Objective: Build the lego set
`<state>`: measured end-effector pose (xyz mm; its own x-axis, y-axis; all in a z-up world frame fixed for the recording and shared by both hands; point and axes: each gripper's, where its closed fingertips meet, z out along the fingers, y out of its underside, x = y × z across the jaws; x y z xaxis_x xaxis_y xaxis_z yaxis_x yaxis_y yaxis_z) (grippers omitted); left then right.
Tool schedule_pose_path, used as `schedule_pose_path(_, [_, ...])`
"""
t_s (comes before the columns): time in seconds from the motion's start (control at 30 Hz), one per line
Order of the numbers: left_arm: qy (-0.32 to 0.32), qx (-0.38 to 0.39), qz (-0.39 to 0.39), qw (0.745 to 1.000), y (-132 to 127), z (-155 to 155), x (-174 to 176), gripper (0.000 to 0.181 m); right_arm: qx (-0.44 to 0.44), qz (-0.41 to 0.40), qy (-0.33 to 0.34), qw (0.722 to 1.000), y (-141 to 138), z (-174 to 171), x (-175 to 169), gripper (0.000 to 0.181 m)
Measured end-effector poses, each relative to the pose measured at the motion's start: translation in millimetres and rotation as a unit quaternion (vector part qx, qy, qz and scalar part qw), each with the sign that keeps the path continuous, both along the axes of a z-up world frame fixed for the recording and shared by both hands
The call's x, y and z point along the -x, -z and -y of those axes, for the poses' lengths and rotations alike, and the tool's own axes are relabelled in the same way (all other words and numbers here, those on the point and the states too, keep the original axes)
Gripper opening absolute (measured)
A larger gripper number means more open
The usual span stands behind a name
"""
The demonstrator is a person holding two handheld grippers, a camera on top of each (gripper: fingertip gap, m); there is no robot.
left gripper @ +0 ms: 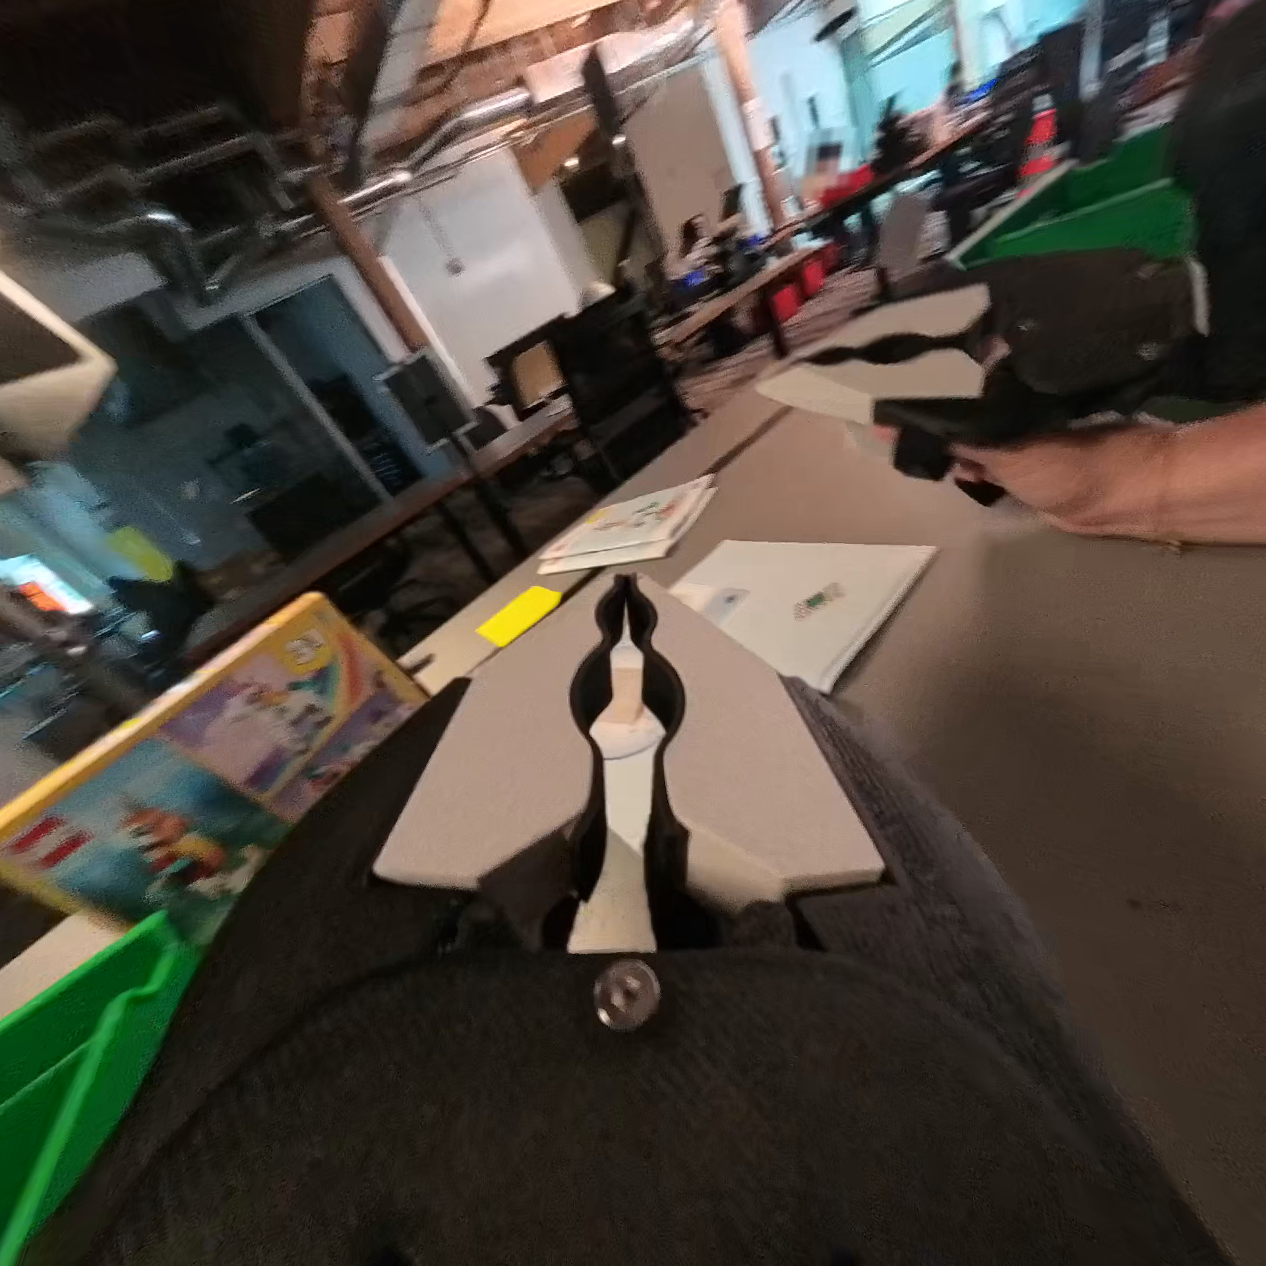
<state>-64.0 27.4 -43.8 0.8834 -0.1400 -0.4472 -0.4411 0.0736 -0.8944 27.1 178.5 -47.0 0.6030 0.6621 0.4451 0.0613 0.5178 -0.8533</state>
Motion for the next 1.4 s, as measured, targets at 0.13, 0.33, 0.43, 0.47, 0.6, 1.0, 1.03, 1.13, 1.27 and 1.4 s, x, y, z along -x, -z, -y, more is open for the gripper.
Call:
schedule_pose_path(0.13, [-0.011, -0.022, 0.060, 0.998, -49, 43, 1, 0.000, -0.015, 0.006, -0.007, 1.000, -2, 6, 4, 0.000])
schedule_pose_path(0.33, [-0.141, -0.050, 0.212, 0.966, -92, 142, 103, 0.002, -0.026, 0.017, -0.012, 0.999, 0, 9, 8, 0.000])
schedule_pose_path(0.43, [-0.232, -0.009, 0.238, 0.943, -77, 183, 177, 0.008, -0.020, 0.023, -0.015, 0.999, 3, 8, 11, 0.000])
schedule_pose_path(0.47, [-0.254, 0.012, 0.237, 0.938, -68, 193, 195, 0.012, -0.017, 0.026, -0.016, 0.999, 4, 8, 12, 0.000])
schedule_pose_path(0.6, [-0.289, 0.205, 0.256, 0.899, -3, 215, 233, 0.030, 0.003, 0.045, -0.020, 0.999, 14, 4, 16, 0.000])
schedule_pose_path(1.0, [-0.132, 0.475, 0.204, 0.846, 78, 208, 213, 0.019, 0.005, 0.091, 0.068, 0.993, 27, -19, 11, 0.000])
schedule_pose_path(1.03, [-0.115, 0.490, 0.209, 0.838, 83, 208, 207, 0.023, 0.015, 0.096, 0.087, 0.991, 30, -25, 8, 0.000])
schedule_pose_path(1.13, [-0.102, 0.516, 0.176, 0.832, 97, 212, 204, 0.029, 0.044, 0.074, 0.103, 0.991, 29, -35, 0, 0.000])
schedule_pose_path(1.27, [-0.089, 0.523, 0.147, 0.835, 105, 207, 207, 0.033, 0.052, 0.045, 0.102, 0.992, 23, -36, -6, 0.000])
schedule_pose_path(1.4, [-0.071, 0.536, 0.182, 0.822, 108, 201, 205, 0.026, 0.049, 0.055, 0.106, 0.992, 25, -37, -4, 0.000])
